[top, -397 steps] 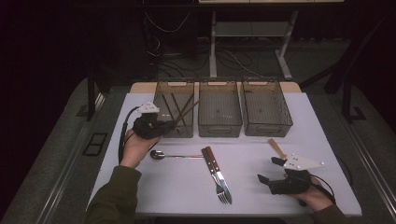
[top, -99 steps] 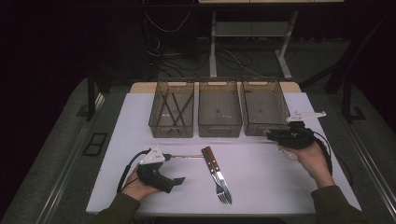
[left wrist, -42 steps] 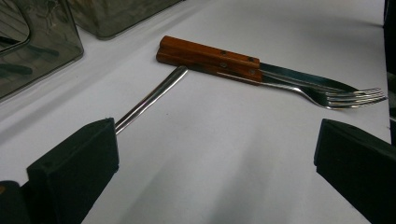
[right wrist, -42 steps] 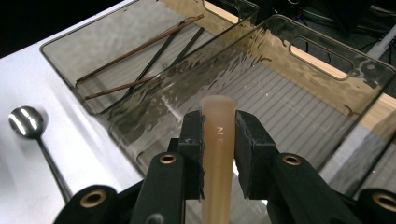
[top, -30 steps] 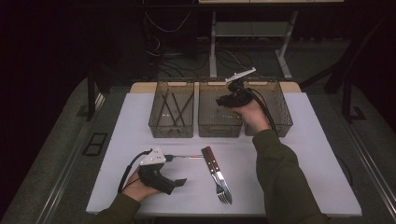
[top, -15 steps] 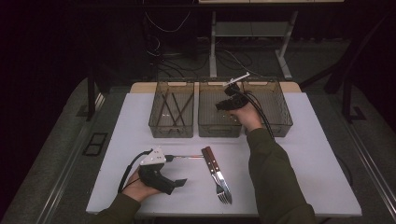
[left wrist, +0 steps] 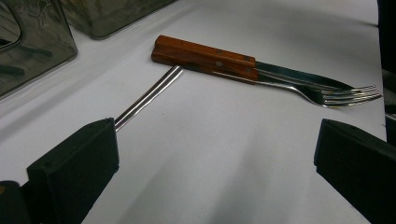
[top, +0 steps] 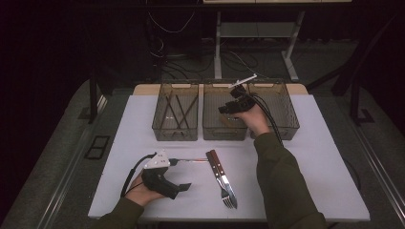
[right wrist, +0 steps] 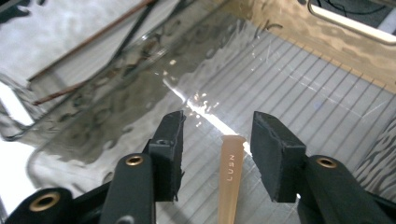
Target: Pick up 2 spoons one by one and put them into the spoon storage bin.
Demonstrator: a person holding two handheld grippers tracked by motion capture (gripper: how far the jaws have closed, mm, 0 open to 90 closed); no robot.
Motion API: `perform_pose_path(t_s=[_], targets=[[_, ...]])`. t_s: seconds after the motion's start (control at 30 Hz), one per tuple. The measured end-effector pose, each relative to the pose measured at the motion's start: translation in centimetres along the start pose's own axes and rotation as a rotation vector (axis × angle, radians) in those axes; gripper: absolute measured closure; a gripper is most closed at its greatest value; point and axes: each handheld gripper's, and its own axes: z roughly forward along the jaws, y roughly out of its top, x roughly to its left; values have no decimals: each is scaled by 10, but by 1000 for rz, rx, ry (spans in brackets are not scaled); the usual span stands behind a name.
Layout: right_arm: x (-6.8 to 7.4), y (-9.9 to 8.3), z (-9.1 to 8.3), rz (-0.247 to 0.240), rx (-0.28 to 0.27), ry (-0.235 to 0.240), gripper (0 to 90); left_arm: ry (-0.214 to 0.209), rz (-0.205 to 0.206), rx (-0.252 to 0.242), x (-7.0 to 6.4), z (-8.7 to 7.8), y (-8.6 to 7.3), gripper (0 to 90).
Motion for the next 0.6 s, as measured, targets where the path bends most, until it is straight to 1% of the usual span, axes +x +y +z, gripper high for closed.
perform_pose_path(t_s=[0.1, 0.13, 0.2, 0.23, 0.27, 0.33, 0.37, 0.4, 0.47, 0.5, 0.53, 0.6], targets=[[4, -1, -8, -14, -7, 9, 464, 1, 5, 0, 0, 0, 0, 0], [5, -1, -11, -15, -12, 9, 443, 0, -1, -5, 0, 1, 0, 0], [7, -4, -17, -23, -37, 2, 404, 2, 4, 3, 0, 0, 0, 0], [8, -6, -22, -20, -51, 4, 388, 2, 5, 5, 0, 0, 0, 0], [9, -8, -25, -18, -65, 7, 375, 1, 5, 5, 0, 0, 0, 0], [10, -12, -32, -38, -78, 4, 325, 3, 5, 3, 0, 0, 0, 0], [11, -14, -36, -44, -90, 3, 318, 0, 1, 4, 0, 0, 0, 0], [11, -17, -40, -49, -101, 7, 311, 1, -4, 2, 0, 0, 0, 0], [11, -23, -49, -45, -120, 27, 295, 2, -4, 2, 0, 0, 0, 0], [11, -26, -53, -50, -134, 29, 282, 1, -4, 0, 0, 0, 0, 0], [11, -29, -57, -64, -149, 31, 274, 1, -4, 1, 0, 0, 0, 0], [11, -35, -65, -67, -162, 37, 236, 3, -6, 0, 0, 1, 0, 0]])
